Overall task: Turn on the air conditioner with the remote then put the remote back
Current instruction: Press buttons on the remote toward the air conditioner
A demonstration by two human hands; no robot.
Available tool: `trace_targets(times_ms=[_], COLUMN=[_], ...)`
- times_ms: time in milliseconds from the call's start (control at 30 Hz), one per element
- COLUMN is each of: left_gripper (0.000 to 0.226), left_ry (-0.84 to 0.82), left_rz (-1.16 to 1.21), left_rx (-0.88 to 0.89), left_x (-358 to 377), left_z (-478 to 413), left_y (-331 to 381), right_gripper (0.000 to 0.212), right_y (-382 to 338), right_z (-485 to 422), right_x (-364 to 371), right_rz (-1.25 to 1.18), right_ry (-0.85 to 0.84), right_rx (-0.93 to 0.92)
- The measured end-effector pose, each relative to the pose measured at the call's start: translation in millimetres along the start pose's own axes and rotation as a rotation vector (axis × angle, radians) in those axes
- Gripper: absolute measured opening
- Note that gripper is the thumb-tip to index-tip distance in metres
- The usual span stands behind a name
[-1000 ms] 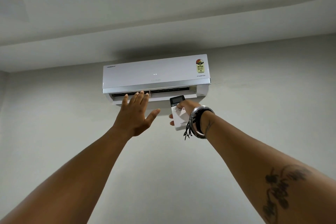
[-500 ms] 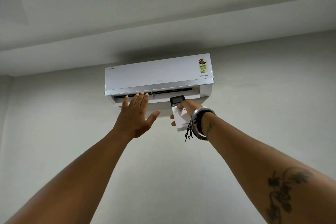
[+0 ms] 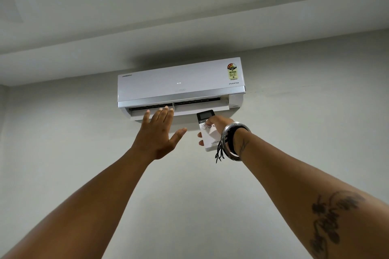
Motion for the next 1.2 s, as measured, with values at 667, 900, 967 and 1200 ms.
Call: trace_targets(times_ms=[667, 900, 967, 1200], left_gripper=[0.088, 0.086, 0.085, 0.086], left_ry=[0.020, 0.021, 0.032, 0.053], left_rz=[0.030, 0.012, 0.003, 0.020], left_rx=[0.024, 0.049, 0.048, 0.040], left_x=[-21.4, -34.6, -41.5, -54.6], left_z=[-1.0, -3.2, -10.9, -14.0], left_y=[2.5, 4.2, 2.8, 9.9], right_gripper=[0.028, 0.063, 0.058, 0.065], right_y=[-16.1, -20.3, -23.8, -37.7], right_z=[22.2, 44.5, 48.4, 65.7], right_x=[14.4, 8.1, 3.8, -0.1], right_rz=[-0.024, 0.107, 0.197, 0.536], right_ry=[-0.037, 0.104, 0.183, 0.304], right_rx=[-0.027, -0.101, -0.127, -0.192])
Point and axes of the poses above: each hand's wrist, its own z-axis away from the middle knuckle, its own x-axis out of the palm, y = z × x, the point moved 7 cm from there along -z, towards the middle knuckle, and after that the axes turned 2 degrees about -z, right-handed, at the moved point
